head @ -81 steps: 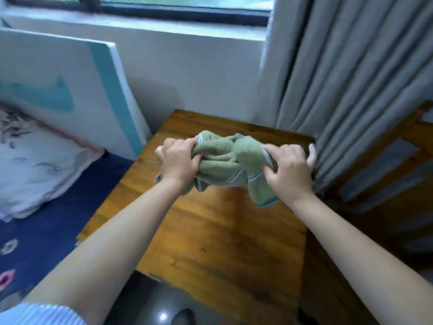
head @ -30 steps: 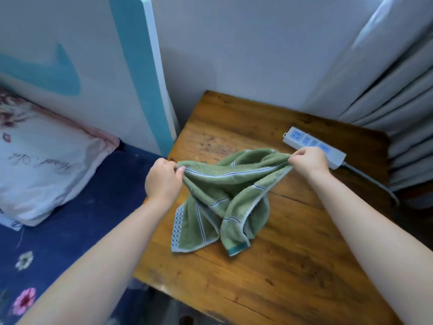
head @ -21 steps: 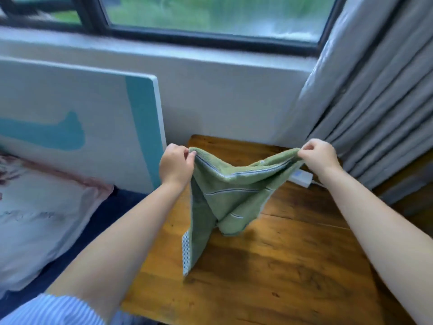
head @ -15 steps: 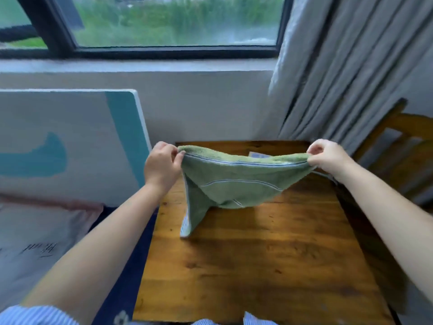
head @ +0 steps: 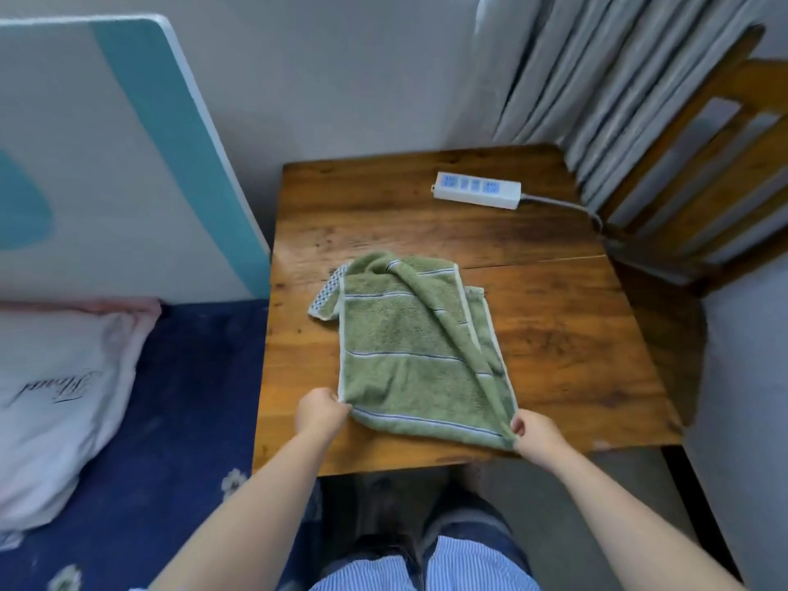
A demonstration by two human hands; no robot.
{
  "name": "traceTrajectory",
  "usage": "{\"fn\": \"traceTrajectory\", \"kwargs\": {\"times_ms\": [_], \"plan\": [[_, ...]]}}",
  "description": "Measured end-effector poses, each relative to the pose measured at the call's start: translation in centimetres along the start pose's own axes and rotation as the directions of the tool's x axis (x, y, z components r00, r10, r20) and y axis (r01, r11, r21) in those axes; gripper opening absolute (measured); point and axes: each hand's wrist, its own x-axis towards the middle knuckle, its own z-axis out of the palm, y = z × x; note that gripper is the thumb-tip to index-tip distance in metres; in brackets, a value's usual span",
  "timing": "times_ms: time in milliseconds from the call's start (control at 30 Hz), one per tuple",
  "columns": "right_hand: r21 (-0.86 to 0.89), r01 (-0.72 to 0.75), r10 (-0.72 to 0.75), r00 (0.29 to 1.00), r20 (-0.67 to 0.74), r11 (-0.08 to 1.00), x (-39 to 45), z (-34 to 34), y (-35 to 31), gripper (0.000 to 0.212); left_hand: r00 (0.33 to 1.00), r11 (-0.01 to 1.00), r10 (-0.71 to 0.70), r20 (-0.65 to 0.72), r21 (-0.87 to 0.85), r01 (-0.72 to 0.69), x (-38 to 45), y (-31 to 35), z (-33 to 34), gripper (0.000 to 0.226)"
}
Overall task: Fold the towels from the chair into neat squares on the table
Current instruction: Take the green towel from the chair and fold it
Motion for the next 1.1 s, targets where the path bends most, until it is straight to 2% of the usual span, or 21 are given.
{"fn": "traceTrajectory", "kwargs": {"times_ms": [100,233,367,433,500,567,700,767,833,900,1000,1100], "plan": [[0.087,-0.052,0.053,0.999,-0.011,0.995,0.5,0.3,-0.5,0.011,0.999,0.999,-0.048,0.025,-0.016,0.048,0.2,-1.0,0.9,0.037],[0.183,-0.114,0.135,0.985,-0.105,0.976,2.4,-0.7,-2.2,0.03,0.999,0.997,-0.036,0.022,-0.064,0.037,0.5,-1.5,0.9,0.04],[0.167,-0.128,0.14,0.988,-0.065,0.978,3.0,-0.8,-3.7,0.025,0.999,0.966,-0.039,-0.002,-0.257,0.037,0.8,-0.9,0.7,0.022],[0.116,-0.129,0.13,0.992,0.006,0.985,2.9,-0.7,-3.9,0.013,0.998,0.957,-0.055,-0.033,-0.286,0.043,1.3,-0.7,0.7,0.027],[0.042,-0.162,0.159,0.984,0.075,0.986,2.5,-0.4,-3.9,0.035,0.996,0.948,-0.069,-0.049,-0.313,0.05,1.8,-0.4,0.6,0.028],[-0.004,-0.176,0.176,0.98,0.091,0.984,2.4,-0.2,-3.8,0.042,0.996,0.942,-0.079,-0.044,-0.331,0.06,2.6,-0.3,0.6,0.027],[0.024,-0.086,0.086,0.996,-0.002,0.996,1.9,-0.2,-4.1,0.048,0.997,0.947,-0.077,0.001,-0.312,0.073,3.6,-0.2,0.6,0.017],[0.064,-0.046,0.049,0.998,-0.037,0.997,1.6,-0.4,-4.2,0.049,0.995,0.954,-0.09,0.035,-0.286,0.096,4.0,-0.4,0.6,0.022],[0.128,-0.023,0.025,1.0,-0.013,0.991,1.3,-0.5,-4.0,0.049,0.994,0.956,-0.09,0.057,-0.276,0.102,4.1,-0.9,0.8,0.032],[0.137,-0.013,0.011,1.0,0.018,0.991,0.9,-0.5,-3.8,0.05,0.995,0.95,-0.085,0.057,-0.297,0.098,3.8,-1.3,1.0,0.031],[0.074,0.033,-0.035,0.999,0.024,0.997,0.0,-0.2,-3.9,0.043,0.998,0.957,-0.063,0.026,-0.281,0.068,3.2,-2.1,1.0,0.03],[0.027,0.005,-0.006,0.999,0.046,1.0,-0.1,0.8,-4.3,0.028,0.998,0.961,-0.061,0.002,-0.272,0.059,2.6,-2.9,0.8,0.033]]}}
